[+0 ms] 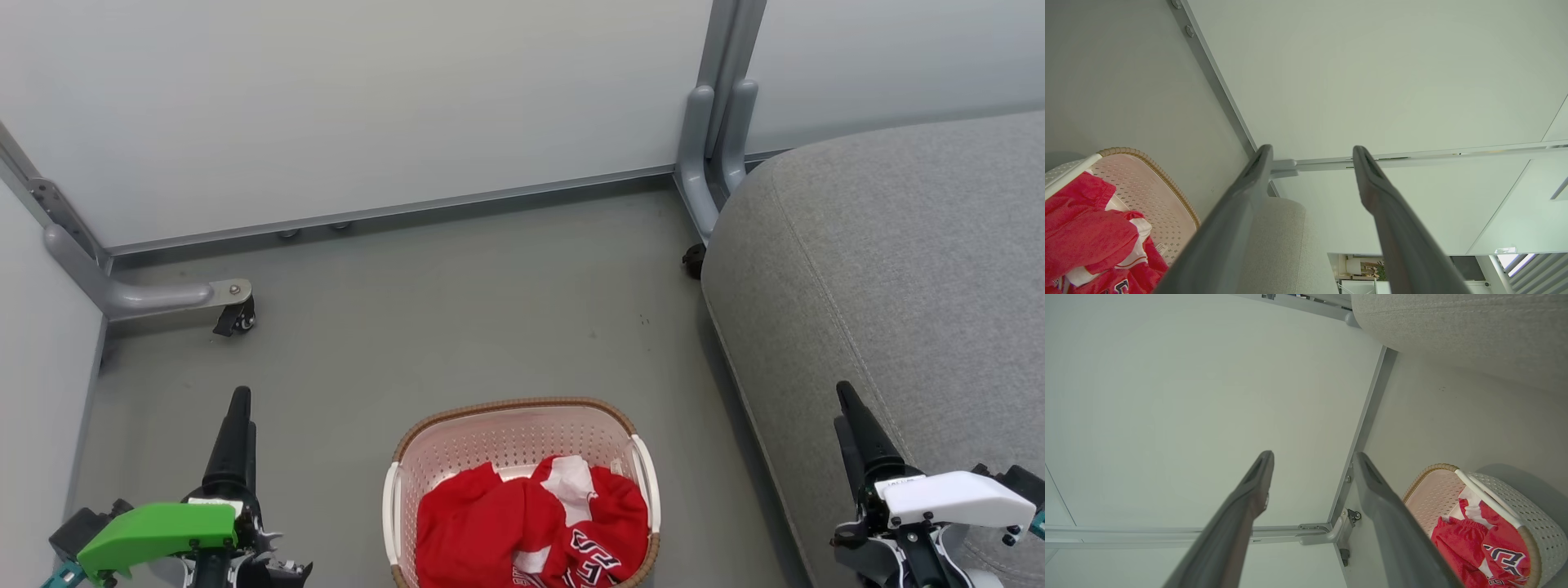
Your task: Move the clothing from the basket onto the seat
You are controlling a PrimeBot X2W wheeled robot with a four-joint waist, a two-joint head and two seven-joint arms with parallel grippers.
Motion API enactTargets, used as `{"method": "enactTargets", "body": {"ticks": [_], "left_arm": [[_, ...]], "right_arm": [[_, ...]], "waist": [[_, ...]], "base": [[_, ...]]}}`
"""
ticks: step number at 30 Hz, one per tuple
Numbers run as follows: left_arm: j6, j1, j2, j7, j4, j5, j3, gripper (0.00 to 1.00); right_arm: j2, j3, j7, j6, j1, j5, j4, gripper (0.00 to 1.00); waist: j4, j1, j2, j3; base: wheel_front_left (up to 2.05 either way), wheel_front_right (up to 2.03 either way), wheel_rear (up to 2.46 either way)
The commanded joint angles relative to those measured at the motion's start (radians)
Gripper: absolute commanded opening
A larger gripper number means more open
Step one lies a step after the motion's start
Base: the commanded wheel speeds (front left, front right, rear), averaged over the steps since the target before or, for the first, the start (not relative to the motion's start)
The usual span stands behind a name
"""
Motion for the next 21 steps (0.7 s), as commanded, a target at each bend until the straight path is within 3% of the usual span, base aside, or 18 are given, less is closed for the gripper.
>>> {"method": "enactTargets", "body": {"ticks": [1,9,21], "left_arm": [[-0.002,-0.023,0.009,-0.014,-0.022,0.056,-0.003,1.00],[0.011,-0.019,0.005,-0.049,-0.067,0.289,-0.003,1.00],[0.033,0.003,0.005,-0.096,-0.124,0.526,-0.054,1.00]], "right_arm": [[-0.008,-0.003,-0.013,0.000,-0.016,-0.053,-0.024,1.00],[-0.009,0.017,-0.048,0.000,-0.008,-0.247,-0.065,1.00],[-0.010,0.051,-0.095,0.000,0.011,-0.486,-0.106,1.00]], "waist": [[0.000,0.0000,0.0008,0.001],[0.000,0.0000,0.0012,0.005],[-0.001,0.0000,0.0019,0.006]], "base": [[0.00,0.00,0.00],[0.00,0.00,0.00],[0.00,0.00,0.00]]}}
